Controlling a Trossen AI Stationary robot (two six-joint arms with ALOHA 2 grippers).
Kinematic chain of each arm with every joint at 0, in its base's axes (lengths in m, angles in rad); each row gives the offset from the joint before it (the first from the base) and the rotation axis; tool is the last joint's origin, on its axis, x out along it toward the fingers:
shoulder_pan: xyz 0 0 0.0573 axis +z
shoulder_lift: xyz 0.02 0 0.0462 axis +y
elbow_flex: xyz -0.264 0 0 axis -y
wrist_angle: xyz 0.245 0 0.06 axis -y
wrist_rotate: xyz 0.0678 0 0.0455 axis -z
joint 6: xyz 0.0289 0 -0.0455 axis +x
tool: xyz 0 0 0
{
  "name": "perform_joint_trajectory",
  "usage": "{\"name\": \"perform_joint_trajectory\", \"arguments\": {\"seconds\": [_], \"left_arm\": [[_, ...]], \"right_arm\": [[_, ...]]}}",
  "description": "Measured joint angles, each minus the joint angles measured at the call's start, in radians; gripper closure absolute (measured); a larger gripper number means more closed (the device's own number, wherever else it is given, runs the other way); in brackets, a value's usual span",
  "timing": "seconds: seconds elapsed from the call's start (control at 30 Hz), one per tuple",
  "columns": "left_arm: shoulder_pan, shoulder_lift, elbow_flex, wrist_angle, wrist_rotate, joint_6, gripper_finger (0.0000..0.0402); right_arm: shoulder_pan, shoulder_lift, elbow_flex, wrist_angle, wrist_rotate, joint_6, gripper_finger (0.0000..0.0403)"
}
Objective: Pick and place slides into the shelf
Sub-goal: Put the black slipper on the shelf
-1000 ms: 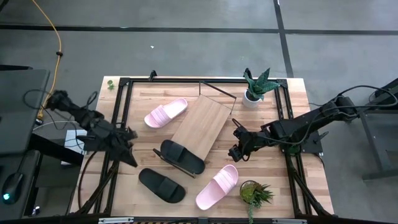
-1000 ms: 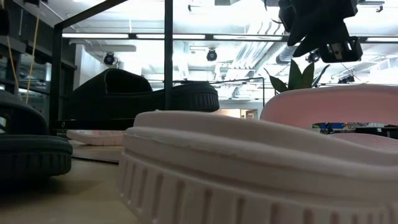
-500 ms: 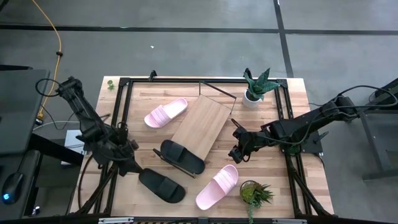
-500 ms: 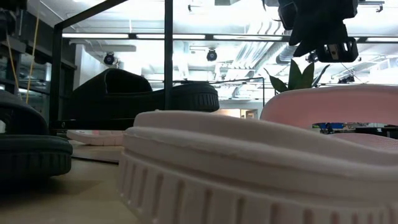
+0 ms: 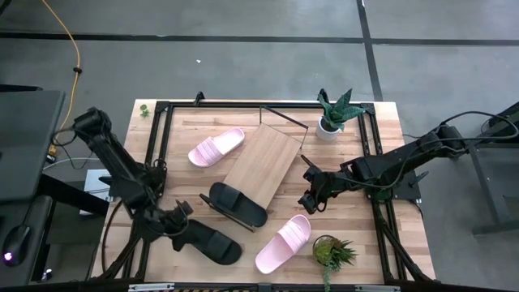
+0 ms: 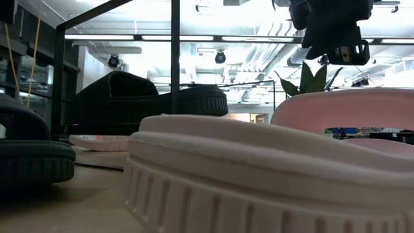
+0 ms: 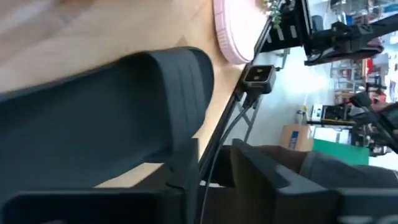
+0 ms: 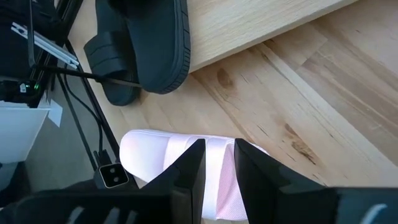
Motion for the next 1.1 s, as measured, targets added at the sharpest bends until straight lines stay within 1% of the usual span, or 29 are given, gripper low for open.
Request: {"name": "perform_joint_trajectory", "arguments": {"seconds": [0.1, 0.2, 0.27, 0.4, 0.63, 0.87, 1.1], "left_arm": [[0.0, 0.057, 0.0, 0.026, -0.001, -0.037, 0.0275], [0.0, 0.095, 0.0, 0.027, -0.005, -0.096, 0.025], [0.0, 0.116, 0.0, 0.032, -0.006, -0.124, 0.0237], [0.0, 0.157, 0.0, 0.094, -0.024, -0.135, 0.022], [0.017, 0.223, 0.0, 0.161, -0.04, -0.145, 0.0211], [0.072, 0.276, 0.0, 0.223, -0.003, -0.141, 0.0211], [0.118, 0.322, 0.0, 0.324, 0.059, -0.068, 0.0211]], "right_arm": [[0.0, 0.0, 0.0, 0.0, 0.0, -0.007, 0.0327], [0.0, 0.0, 0.0, 0.002, -0.001, -0.008, 0.0327], [0.0, 0.0, 0.0, 0.005, 0.0, -0.008, 0.0327], [0.0, 0.0, 0.0, 0.006, -0.001, -0.008, 0.0327], [0.0, 0.0, 0.0, 0.008, 0.0, -0.007, 0.0327], [0.0, 0.0, 0.0, 0.011, 0.0, -0.014, 0.0327], [0.0, 0.0, 0.0, 0.009, 0.004, -0.016, 0.0327]]}}
